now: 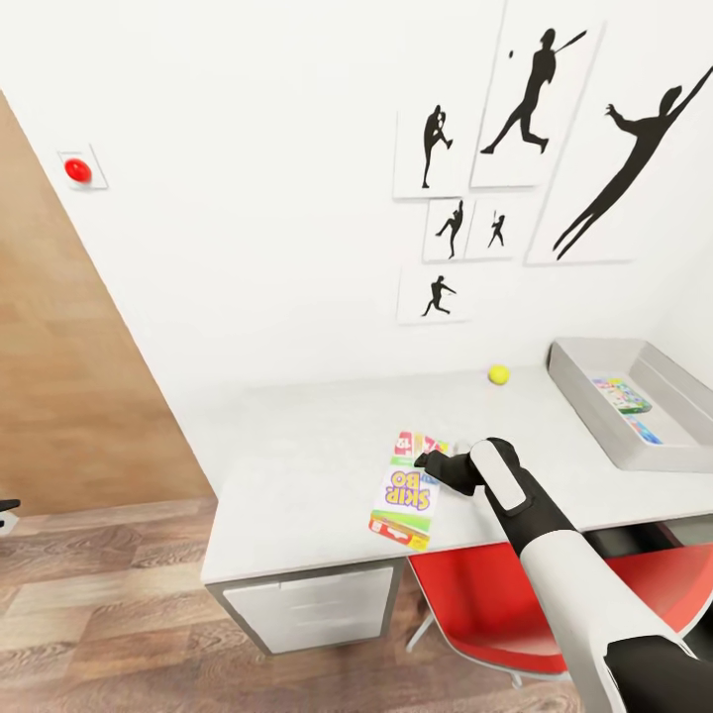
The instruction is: Put all the toys in the child's room - the three board games (two on the bed and one on the table), the two jigsaw puzzles on the table, and the tennis ball on the table - inside the toy box on the table in the child's room.
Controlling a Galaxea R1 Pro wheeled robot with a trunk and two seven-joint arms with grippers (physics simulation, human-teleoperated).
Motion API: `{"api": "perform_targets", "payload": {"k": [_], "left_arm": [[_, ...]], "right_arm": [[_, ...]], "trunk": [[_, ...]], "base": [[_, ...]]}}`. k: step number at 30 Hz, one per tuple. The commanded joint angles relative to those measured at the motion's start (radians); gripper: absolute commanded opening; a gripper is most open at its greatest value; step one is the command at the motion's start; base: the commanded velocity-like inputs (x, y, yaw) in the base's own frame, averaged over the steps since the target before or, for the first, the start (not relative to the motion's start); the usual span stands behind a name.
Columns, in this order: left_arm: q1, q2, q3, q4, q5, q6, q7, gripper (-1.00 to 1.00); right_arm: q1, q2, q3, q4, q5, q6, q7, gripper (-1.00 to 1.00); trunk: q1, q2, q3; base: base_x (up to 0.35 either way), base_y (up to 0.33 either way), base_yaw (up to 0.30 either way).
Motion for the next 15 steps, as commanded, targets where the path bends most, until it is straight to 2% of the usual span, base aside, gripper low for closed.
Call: {"api": "perform_targets", "payload": {"k": [1,15], "left_arm": [[-0.002,0.000,0.006,0.000,-0.010,0.011,-0.008,1.00],[-0.002,0.000,0.006,0.000,-0.010,0.011,-0.008,1.00]], "right_arm": [[-0.001,-0.001,0.003,-0.001,-0.010,0.000,-0.009,1.00],[-0.001,0.001,0.004,-0.002,-0.010,-0.002,-0.008,1.00]], "trunk": [[0.000,-0.001,-0.002],[0.000,-0.001,-0.005]], "base": [[0.000,0.000,0.000],[0.000,0.000,0.000]]}}
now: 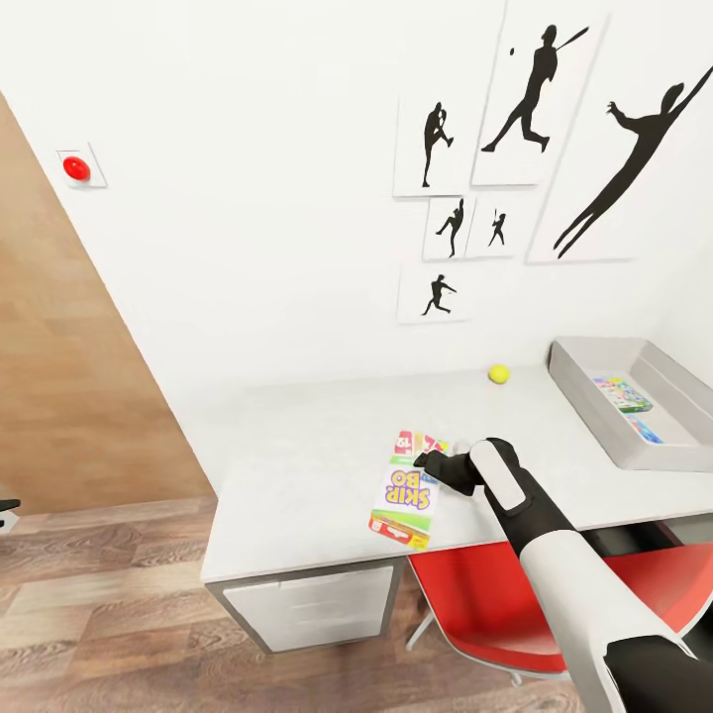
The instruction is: Put all the toys in the child's room - the three board games (two on the bed and one on the table), the two jigsaw puzzles on the table, and the tennis ball on the table - inside the toy box on the table in the child's room.
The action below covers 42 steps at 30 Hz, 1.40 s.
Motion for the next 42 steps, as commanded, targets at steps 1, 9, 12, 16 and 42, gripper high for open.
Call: {"api": "perform_targets", "payload": {"k": [1,9,12,16,42], "left_arm": [[-0.002,0.000,0.005,0.000,-0.010,0.011,-0.008,1.00],[-0.002,-0.002,0.005,0.001,-0.010,0.011,-0.008,1.00],[-0.002,-0.002,0.005,0.000,-0.010,0.011,-0.008,1.00],[-0.002,-0.003,0.005,0.000,-0.010,0.011,-0.008,1.00],[-0.002,-0.001,0.007,0.001,-0.010,0.011,-0.008,1.00]], "right_arm": [[-0.001,-0.001,0.003,-0.001,-0.009,0.001,-0.009,1.00],[-0.001,0.001,0.052,-0.003,-0.009,-0.001,-0.009,1.00],[-0.001,0.001,0.076,-0.005,-0.008,-0.002,-0.009,1.00],[-0.001,0.000,0.089,-0.007,-0.009,-0.007,-0.009,1.00],[-0.001,0.006,0.098,-0.006,-0.008,-0.025,-0.008,1.00]], "trunk": [[0.000,-0.001,-0.001],[0.000,-0.001,-0.008],[0.000,-0.001,-0.010],[0.000,-0.001,-0.011],[0.000,-0.001,-0.012]], "base": [[0.000,0.000,0.000],[0.000,0.000,0.000],[0.000,0.000,0.000],[0.000,0.000,0.000],[0.018,0.000,0.000]]}}
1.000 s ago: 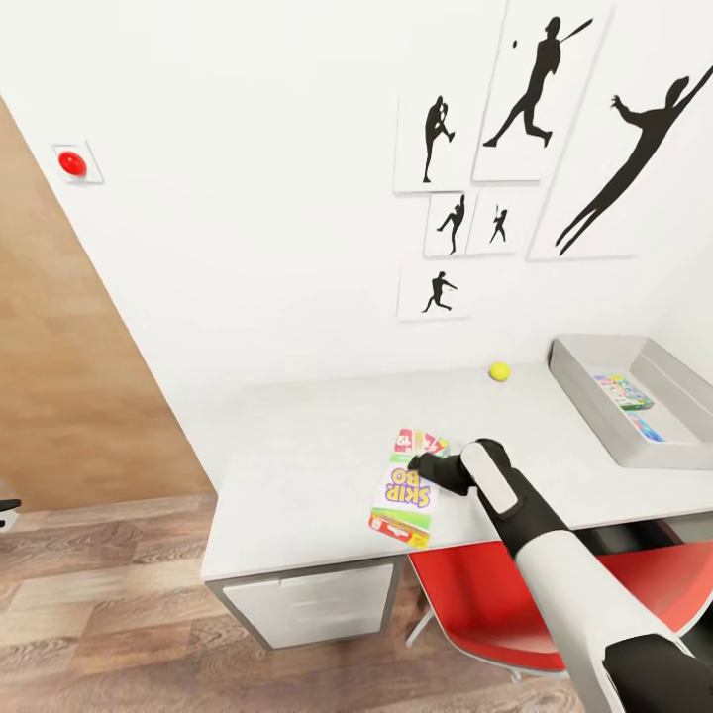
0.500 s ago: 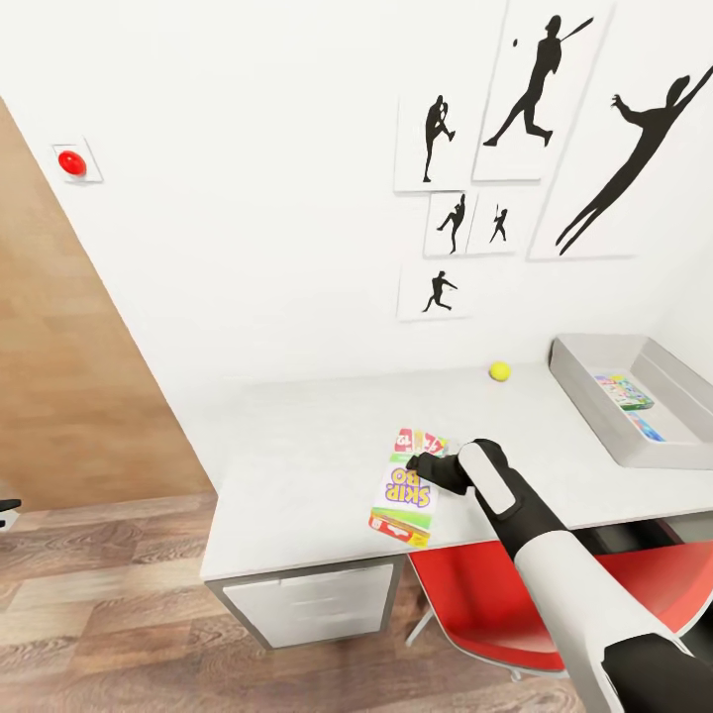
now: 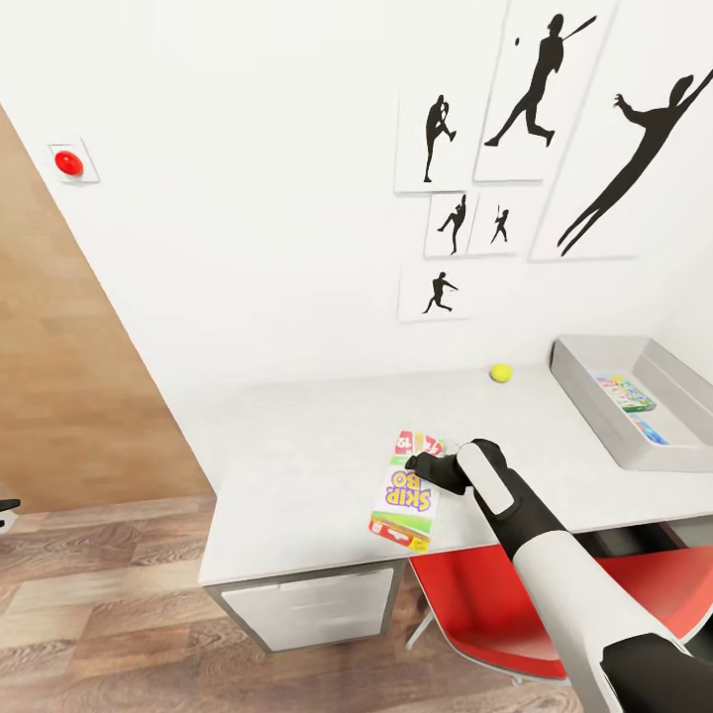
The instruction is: Put all the toys in the child's room - the three board games (two on the bed and one on the table), the two jigsaw puzzles on the table, and the tennis ball on the table - inside the toy box on the table in the child's room.
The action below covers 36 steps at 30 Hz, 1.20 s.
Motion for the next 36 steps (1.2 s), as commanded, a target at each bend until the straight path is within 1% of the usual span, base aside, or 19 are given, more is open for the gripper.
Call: {"api": "perform_targets", "payload": {"k": [1,9,13,26,36], "left_arm": [[-0.002,0.000,0.005,0.000,-0.010,0.011,-0.008,1.00],[-0.002,-0.001,0.006,0.000,-0.010,0.011,-0.008,1.00],[-0.002,-0.002,0.006,0.000,-0.010,0.011,-0.008,1.00],[-0.002,-0.002,0.005,0.000,-0.010,0.011,-0.008,1.00],[-0.002,-0.002,0.005,0.000,-0.010,0.011,-0.008,1.00]], "right_arm": [[-0.001,0.000,0.002,-0.001,-0.009,0.001,-0.010,1.00],[-0.001,0.000,0.002,0.000,-0.009,-0.001,-0.010,1.00],[-0.001,0.001,0.002,0.002,-0.009,-0.014,-0.010,1.00],[-0.001,-0.002,0.003,0.005,-0.009,-0.029,-0.008,1.00],[-0.001,-0.007,0.003,0.004,-0.009,-0.031,-0.008,1.00]], "trunk": [[0.000,-0.001,-0.001],[0.000,-0.001,-0.001],[0.000,-0.001,-0.001],[0.000,-0.001,-0.001],[0.000,-0.001,-0.001]], "base": [[0.009,0.000,0.000],[0.003,0.000,0.000],[0.029,0.014,0.000],[0.134,0.113,0.000],[0.028,0.018,0.000]]}}
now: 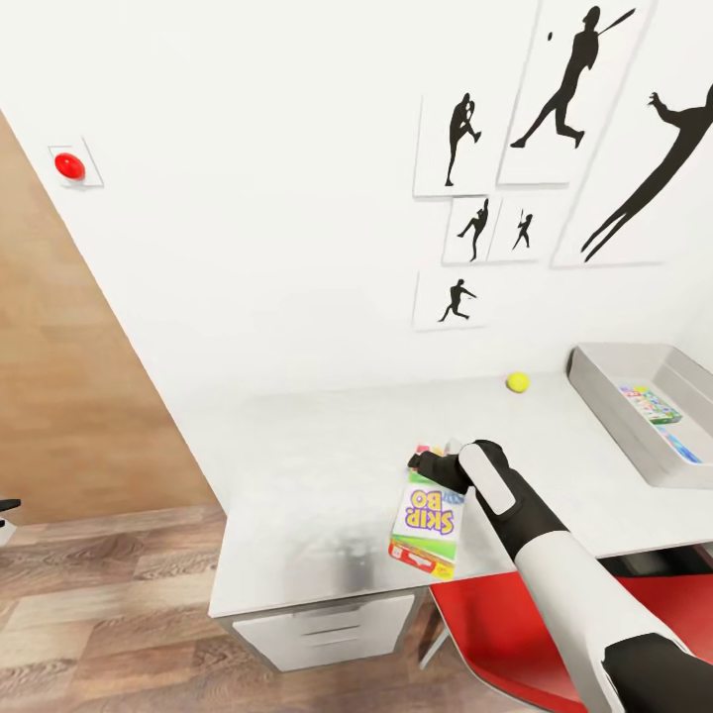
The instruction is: Put all the toys in the child's room - the three board games (two on the bed and one on the table), the two jigsaw puzzles on the table, and the tennis ball on the table - inside the toy box on the table in the child's room.
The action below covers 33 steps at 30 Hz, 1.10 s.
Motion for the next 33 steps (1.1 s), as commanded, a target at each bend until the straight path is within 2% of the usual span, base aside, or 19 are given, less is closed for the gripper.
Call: {"api": "perform_targets", "payload": {"k": [1,25,28,33], "left_arm": [[-0.002,0.000,0.005,0.000,-0.010,0.011,-0.008,1.00],[-0.002,0.000,0.005,0.000,-0.010,0.011,-0.008,1.00],[-0.002,0.000,0.005,0.000,-0.010,0.011,-0.008,1.00],[-0.002,0.000,0.004,0.000,-0.009,0.011,-0.008,1.00]], "right_arm": [[-0.001,-0.001,0.003,-0.001,-0.009,0.001,-0.009,1.00],[-0.001,-0.002,0.002,-0.002,-0.008,0.001,-0.009,1.00],[-0.001,-0.002,0.002,-0.002,-0.002,0.001,-0.009,1.00],[-0.001,0.001,0.002,-0.003,0.039,0.001,-0.009,1.00]], "trunk": [[0.000,-0.001,-0.001],[0.000,-0.001,-0.001],[0.000,-0.001,-0.001],[0.000,-0.001,-0.001]], "base": [[0.004,0.003,0.000],[-0.013,-0.026,0.000],[-0.004,-0.008,0.000],[-0.001,-0.003,0.000]]}}
